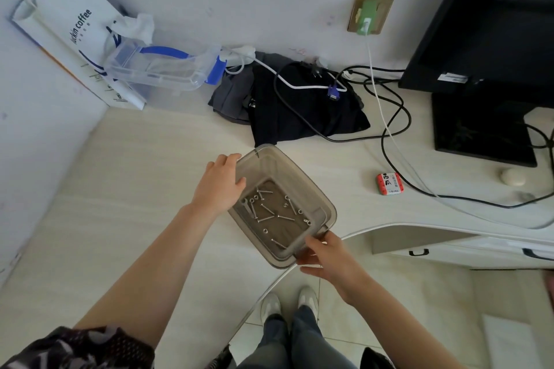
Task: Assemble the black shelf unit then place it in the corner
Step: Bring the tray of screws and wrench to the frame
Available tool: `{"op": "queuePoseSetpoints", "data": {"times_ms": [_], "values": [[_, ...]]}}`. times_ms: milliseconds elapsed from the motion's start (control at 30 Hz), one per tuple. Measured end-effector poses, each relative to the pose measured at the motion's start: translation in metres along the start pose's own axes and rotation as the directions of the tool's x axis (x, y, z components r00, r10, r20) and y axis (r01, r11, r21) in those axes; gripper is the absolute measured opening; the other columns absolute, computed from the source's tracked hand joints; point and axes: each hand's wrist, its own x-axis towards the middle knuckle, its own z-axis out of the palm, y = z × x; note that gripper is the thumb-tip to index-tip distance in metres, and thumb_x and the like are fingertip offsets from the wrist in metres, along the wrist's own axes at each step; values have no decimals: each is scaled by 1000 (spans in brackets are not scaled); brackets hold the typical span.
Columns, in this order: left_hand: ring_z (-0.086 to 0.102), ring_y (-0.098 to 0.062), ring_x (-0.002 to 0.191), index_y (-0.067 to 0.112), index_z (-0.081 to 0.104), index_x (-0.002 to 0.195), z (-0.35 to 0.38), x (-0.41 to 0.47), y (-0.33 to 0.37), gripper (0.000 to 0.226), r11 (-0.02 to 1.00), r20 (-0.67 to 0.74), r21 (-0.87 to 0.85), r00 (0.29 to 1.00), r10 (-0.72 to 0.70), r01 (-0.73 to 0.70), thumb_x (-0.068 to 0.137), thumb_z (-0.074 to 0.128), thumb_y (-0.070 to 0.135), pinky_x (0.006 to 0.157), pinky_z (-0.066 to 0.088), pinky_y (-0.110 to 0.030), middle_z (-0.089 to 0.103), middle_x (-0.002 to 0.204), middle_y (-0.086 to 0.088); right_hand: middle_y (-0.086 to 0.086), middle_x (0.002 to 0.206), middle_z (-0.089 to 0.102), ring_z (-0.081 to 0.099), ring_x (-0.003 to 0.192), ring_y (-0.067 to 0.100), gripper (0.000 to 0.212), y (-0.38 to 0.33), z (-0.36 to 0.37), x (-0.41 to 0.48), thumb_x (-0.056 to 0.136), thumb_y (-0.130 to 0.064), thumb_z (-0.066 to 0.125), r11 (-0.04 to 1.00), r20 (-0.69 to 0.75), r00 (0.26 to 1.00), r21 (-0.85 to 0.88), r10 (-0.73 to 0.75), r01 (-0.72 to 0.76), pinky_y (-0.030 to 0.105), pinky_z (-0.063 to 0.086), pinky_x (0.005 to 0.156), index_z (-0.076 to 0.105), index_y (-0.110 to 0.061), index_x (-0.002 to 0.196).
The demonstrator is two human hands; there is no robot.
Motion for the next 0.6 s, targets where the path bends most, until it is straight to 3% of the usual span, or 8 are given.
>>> {"op": "queuePoseSetpoints", "data": {"times_ms": [167,267,333,433,500,600], "values": [[54,-33,113,14,43,145,8,-17,-5,49,994,37,-51,994,-100,102,101,58,29,96,47,-44,53,125,-12,13,89,67,67,73,21,7,-5,-18,2,99,-14,55,976,-46,996,-209,-77,66,34,60,71,53,-9,103],[61,-30,95,10,55,117,18,-30,-10,26,970,51,-164,983,-175,182,99,61,28,77,48,-36,59,99,-6,16,89,69,68,79,27,9,-6,-28,2,98,-14,57,933,-88,986,-346,-141,103,45,59,79,54,-5,101],[59,-25,79,11,54,100,26,-39,-13,18,935,18,-260,969,-246,242,99,62,27,60,39,-27,57,81,-1,13,84,69,69,82,30,15,-6,-31,1,96,-17,59,888,-125,972,-443,-200,125,49,57,82,52,-6,102],[53,-15,68,10,53,93,32,-54,-13,19,894,-64,-342,942,-330,290,99,62,25,54,33,-21,55,74,2,6,77,65,66,74,22,21,-3,-34,1,96,-21,58,823,-138,948,-542,-288,171,37,55,69,43,-16,109],[51,-9,67,10,54,91,34,-65,-9,16,870,-116,-398,924,-363,292,99,63,22,55,31,-16,55,74,5,1,72,60,62,67,14,23,-1,-37,1,96,-21,55,784,-131,927,-583,-352,215,27,46,56,38,-22,111],[51,-5,68,10,56,88,35,-81,-2,15,839,-169,-464,902,-397,283,98,64,19,55,32,-13,56,73,5,-3,64,56,56,60,8,23,-1,-43,1,96,-23,55,766,-142,889,-578,-434,281,20,35,50,39,-23,113]]}}
